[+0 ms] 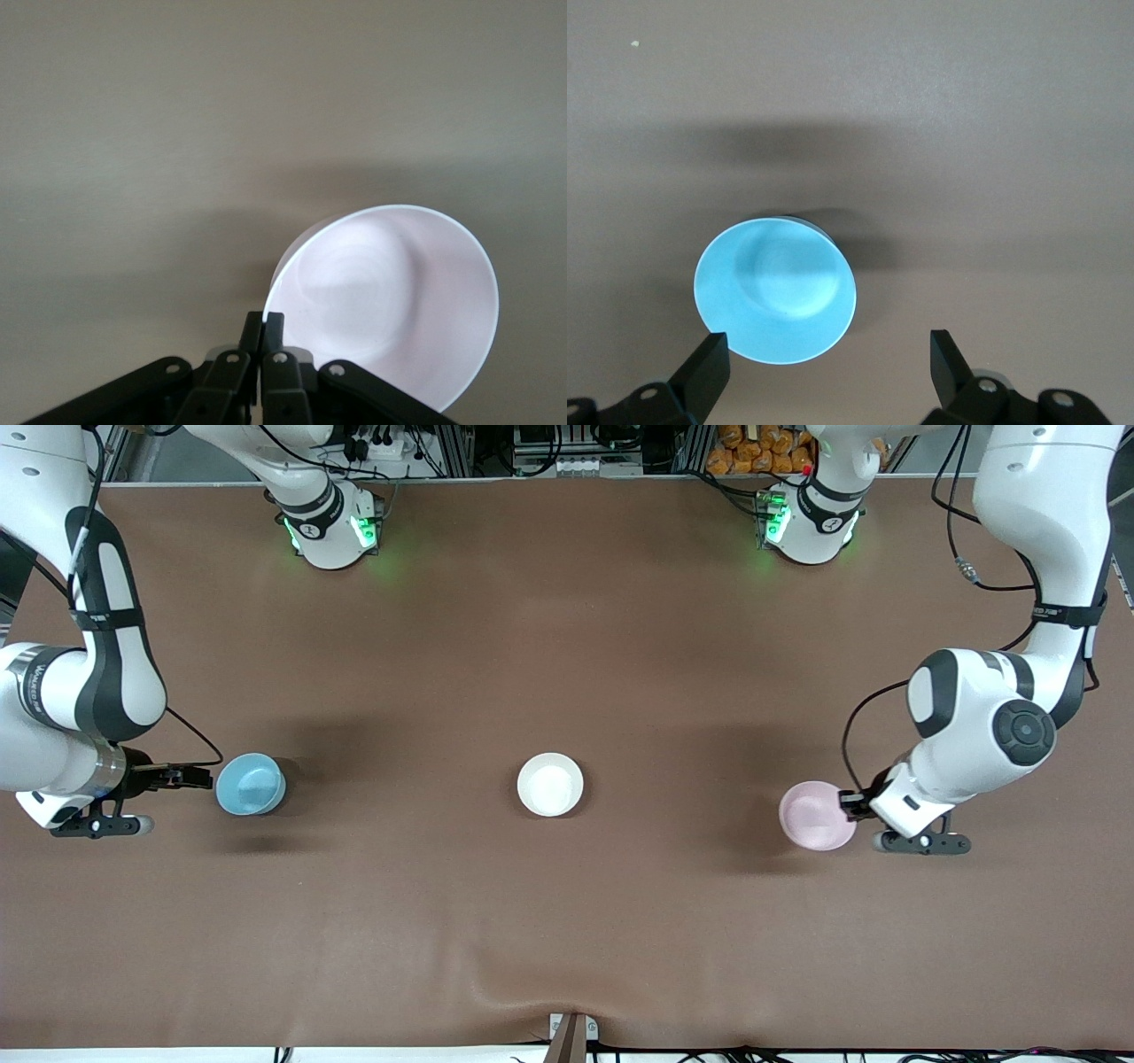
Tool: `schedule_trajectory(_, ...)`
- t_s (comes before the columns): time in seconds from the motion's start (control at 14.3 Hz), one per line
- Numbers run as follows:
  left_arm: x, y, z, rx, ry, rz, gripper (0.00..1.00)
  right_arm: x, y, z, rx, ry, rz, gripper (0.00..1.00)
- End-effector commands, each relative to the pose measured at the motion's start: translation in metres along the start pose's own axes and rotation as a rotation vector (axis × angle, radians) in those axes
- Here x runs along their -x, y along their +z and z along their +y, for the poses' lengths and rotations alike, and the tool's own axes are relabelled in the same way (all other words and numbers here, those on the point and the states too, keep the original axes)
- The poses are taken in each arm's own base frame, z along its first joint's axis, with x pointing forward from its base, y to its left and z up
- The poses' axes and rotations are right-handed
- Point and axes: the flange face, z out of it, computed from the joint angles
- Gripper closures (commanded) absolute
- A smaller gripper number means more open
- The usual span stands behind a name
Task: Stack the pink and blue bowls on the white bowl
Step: 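Grasp the pink bowl rim with the left gripper, then slide the pink bowl with the left gripper onto the white bowl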
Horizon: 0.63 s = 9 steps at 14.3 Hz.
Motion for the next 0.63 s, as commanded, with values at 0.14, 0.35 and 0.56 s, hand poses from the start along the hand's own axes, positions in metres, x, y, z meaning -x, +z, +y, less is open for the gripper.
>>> schedule_trajectory(0.14, -0.008, -0.003, 0.104, 0.028, -0.167, -0.002, 1.0, 0.02, 0.006, -0.005, -0.023, -0.015, 0.0, 0.0)
schedule_trajectory(0.35, 0.003, -0.007, 0.177, 0.062, -0.262, -0.014, 1.0, 0.025, 0.021, -0.002, -0.018, -0.011, 0.022, 0.0)
schedule_trajectory(0.56, 0.026, -0.003, 0.25, 0.114, -0.329, -0.056, 1.0, 0.025, 0.04, -0.001, -0.003, -0.007, 0.072, 0.0)
